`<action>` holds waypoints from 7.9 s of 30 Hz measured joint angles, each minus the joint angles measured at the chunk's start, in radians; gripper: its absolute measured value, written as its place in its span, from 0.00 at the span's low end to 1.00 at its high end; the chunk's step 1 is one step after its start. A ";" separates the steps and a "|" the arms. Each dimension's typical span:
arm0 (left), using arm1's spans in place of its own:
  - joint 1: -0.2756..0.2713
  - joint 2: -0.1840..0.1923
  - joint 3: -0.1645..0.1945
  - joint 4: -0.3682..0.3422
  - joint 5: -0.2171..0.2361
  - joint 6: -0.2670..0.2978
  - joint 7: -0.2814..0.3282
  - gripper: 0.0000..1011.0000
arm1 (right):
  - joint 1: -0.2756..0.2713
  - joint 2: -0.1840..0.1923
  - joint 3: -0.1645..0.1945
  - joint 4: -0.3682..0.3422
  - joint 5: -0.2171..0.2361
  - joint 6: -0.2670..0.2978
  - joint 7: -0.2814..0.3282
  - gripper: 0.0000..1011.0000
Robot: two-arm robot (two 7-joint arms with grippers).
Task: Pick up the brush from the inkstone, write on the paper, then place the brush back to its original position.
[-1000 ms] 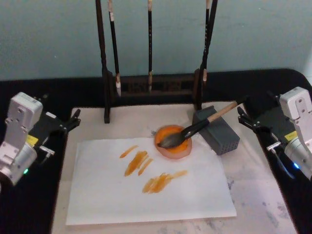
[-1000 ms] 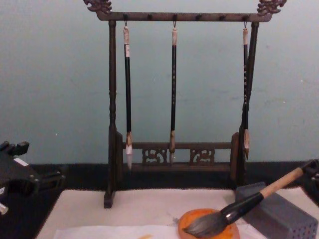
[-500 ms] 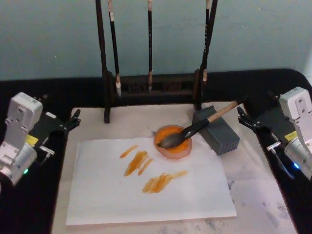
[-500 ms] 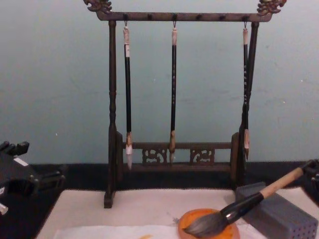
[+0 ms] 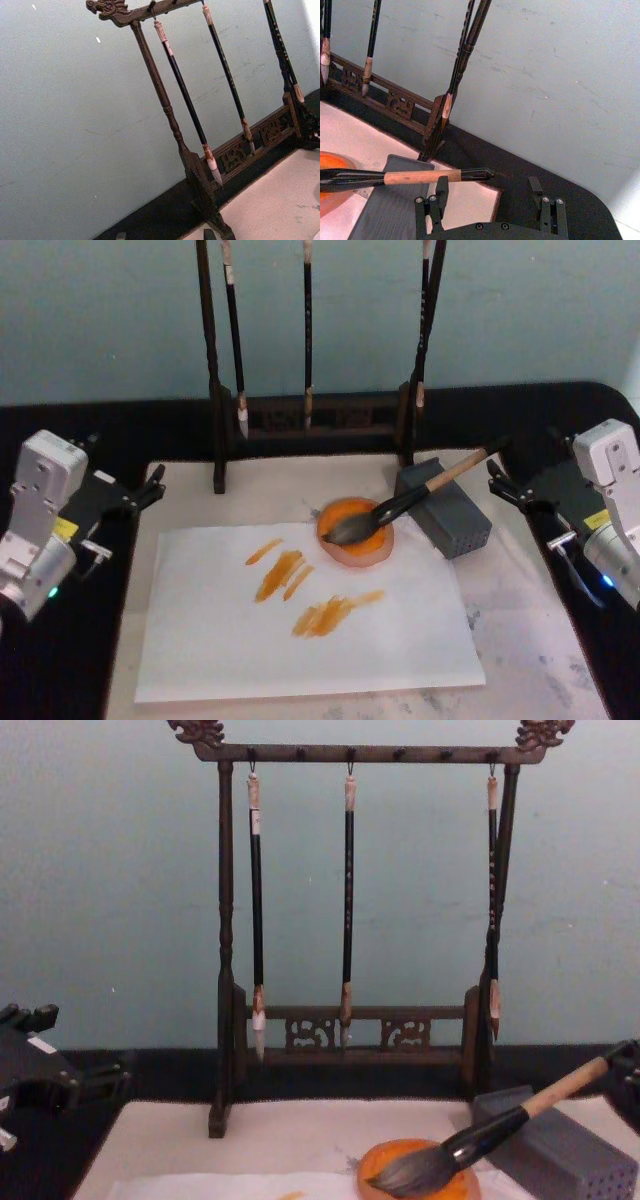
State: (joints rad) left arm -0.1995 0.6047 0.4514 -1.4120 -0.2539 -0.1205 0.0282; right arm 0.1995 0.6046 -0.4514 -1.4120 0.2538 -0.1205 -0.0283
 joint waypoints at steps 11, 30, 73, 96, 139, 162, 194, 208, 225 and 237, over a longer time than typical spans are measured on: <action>0.000 0.000 0.000 0.000 0.000 0.000 0.000 0.99 | 0.000 0.000 0.000 0.000 0.000 0.000 0.000 0.99; 0.000 0.000 0.000 0.000 0.000 0.000 0.000 0.99 | 0.000 0.000 0.000 0.000 0.000 0.000 0.000 0.99; 0.000 0.000 0.000 0.000 0.000 0.000 0.000 0.99 | -0.234 -0.176 0.332 -0.088 0.711 0.140 0.328 0.99; 0.000 0.000 0.000 0.000 0.000 0.000 0.000 0.99 | -0.027 -0.186 0.232 0.129 0.823 0.226 0.422 0.99; 0.000 0.000 0.000 0.000 0.000 0.000 0.000 0.99 | 0.062 -0.283 0.180 0.291 0.909 0.146 0.446 0.99; 0.000 0.000 0.000 0.000 0.000 0.000 0.000 0.99 | 0.060 -0.283 0.183 0.289 0.910 0.148 0.445 0.41; 0.000 0.000 0.000 0.000 0.000 0.000 0.000 0.99 | 0.046 -0.242 0.148 0.231 0.812 0.093 0.478 0.18; 0.000 0.000 0.000 0.000 0.000 0.000 0.000 0.99 | 0.015 -0.174 0.107 0.095 0.582 0.009 0.444 0.18; 0.000 0.000 0.000 0.000 0.000 0.000 0.000 0.99 | -0.003 -0.166 0.150 -0.015 0.540 0.014 0.460 0.18; 0.000 0.000 0.000 0.000 0.000 0.000 0.000 0.99 | 0.002 -0.165 0.146 -0.055 0.551 0.075 0.493 0.18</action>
State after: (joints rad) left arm -0.1995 0.6047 0.4514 -1.4120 -0.2539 -0.1205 0.0283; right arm 0.2016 0.4395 -0.3049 -1.4667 0.8052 -0.0453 0.4643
